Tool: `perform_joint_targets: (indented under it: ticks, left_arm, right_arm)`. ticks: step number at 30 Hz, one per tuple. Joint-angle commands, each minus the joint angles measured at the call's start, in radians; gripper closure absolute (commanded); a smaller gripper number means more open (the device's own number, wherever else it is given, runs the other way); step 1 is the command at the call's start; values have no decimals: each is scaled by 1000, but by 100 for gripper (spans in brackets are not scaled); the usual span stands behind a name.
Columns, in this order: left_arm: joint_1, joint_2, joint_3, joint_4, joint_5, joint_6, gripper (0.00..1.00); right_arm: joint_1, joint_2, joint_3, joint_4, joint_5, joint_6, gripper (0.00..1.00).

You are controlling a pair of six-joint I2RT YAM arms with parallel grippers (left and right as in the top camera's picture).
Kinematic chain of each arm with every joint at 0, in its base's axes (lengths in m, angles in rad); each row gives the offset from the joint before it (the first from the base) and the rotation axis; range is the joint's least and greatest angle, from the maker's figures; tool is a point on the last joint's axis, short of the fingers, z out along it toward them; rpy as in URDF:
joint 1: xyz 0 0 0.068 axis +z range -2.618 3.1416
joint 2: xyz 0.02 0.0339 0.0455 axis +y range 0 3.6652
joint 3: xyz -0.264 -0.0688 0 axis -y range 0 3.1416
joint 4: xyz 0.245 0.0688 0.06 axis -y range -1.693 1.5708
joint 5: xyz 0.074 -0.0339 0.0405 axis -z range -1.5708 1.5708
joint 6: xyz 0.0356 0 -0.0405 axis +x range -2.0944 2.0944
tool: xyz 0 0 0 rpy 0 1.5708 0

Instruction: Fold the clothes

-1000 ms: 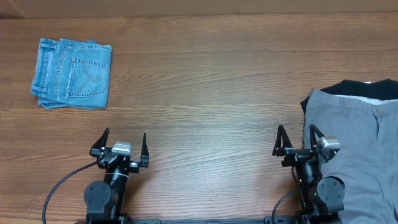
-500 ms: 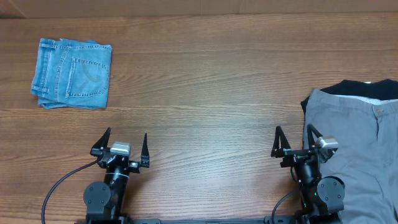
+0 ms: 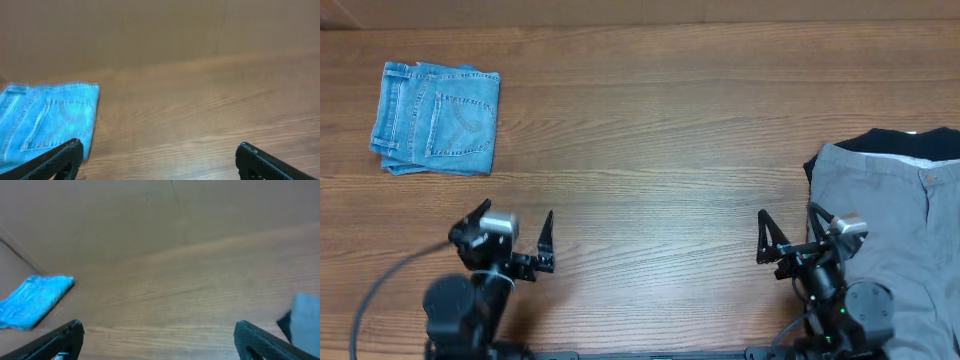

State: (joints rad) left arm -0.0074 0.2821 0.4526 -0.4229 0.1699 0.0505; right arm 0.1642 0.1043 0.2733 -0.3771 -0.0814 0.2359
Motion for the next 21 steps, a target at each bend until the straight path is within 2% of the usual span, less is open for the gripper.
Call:
perform_joint_targets:
  ticks: [1,2,4,10,13,17,21]
  left_arm:
    - [-8,232,228,-127,6,-13,0]
    - [-8,354,339,-204,6,-13,0]
    - [-8,469,446,-286,7,-14,0]
    - [-8,739,723,-474,8,-13,0]
    - [-8,808,799,-500,34,-31,0]
    - [-8,840,838,-500,177,-39,0]
    - [-8,844,840,-502,212,-19,0]
  right_arm:
    - [-3,158,183,-108,1,6,0]
    - [-3,269,279,-190,8,3,0]
    - [-3,392,382,-274,19,3,0]
    - [-3,781,702,-493,43,3,0]
    - [-3,948,838,-545,43,2,0]
    - [-3,1109,945,-569,-35,2,0]
    - [-34,1234,998,-572,34,25,0]
